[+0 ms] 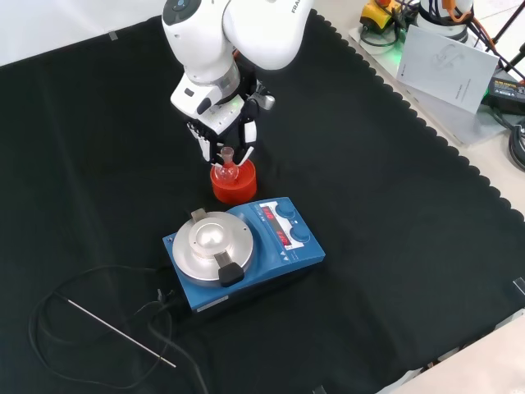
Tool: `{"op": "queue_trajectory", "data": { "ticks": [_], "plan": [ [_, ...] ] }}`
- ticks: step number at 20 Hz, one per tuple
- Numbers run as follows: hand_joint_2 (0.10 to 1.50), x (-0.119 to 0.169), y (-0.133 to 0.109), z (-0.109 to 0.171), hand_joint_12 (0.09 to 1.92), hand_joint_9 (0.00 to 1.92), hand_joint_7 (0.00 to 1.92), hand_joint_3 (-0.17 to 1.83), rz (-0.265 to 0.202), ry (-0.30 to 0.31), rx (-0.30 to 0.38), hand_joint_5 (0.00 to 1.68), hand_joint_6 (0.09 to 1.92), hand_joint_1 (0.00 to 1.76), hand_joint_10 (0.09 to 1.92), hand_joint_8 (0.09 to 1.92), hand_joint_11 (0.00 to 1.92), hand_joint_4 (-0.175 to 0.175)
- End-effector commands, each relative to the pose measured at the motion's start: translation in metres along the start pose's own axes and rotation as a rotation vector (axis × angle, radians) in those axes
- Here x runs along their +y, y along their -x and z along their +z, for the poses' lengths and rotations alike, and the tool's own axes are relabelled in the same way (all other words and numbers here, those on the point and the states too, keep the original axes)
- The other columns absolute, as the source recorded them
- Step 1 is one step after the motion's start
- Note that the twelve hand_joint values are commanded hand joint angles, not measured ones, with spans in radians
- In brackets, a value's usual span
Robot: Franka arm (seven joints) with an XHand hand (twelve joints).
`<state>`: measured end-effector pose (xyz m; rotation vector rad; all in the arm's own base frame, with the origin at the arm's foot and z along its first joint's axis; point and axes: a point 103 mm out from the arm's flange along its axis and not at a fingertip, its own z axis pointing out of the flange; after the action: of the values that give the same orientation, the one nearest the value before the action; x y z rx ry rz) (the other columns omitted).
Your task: Pick up the round-bottom flask.
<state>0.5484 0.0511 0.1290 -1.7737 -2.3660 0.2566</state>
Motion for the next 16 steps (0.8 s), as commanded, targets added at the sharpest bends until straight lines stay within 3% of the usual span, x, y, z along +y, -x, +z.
{"op": "queue_trajectory", "data": {
  "ticks": [1,13,16],
  "plan": [
    [0.58,-0.002,-0.004,-0.003,0.89,1.66,1.42,0.80,-0.004,-0.001,0.005,1.18,0.70,1.32,0.38,0.65,1.57,-0.175],
    [0.55,-0.013,-0.013,-0.022,0.88,1.68,1.42,0.84,-0.015,0.025,0.005,1.19,0.71,1.32,0.37,0.67,1.61,-0.175],
    [0.54,-0.029,-0.021,-0.043,0.88,1.69,1.43,0.86,-0.014,0.040,-0.008,1.19,0.71,1.32,0.37,0.67,1.62,-0.175]
  ]
}}
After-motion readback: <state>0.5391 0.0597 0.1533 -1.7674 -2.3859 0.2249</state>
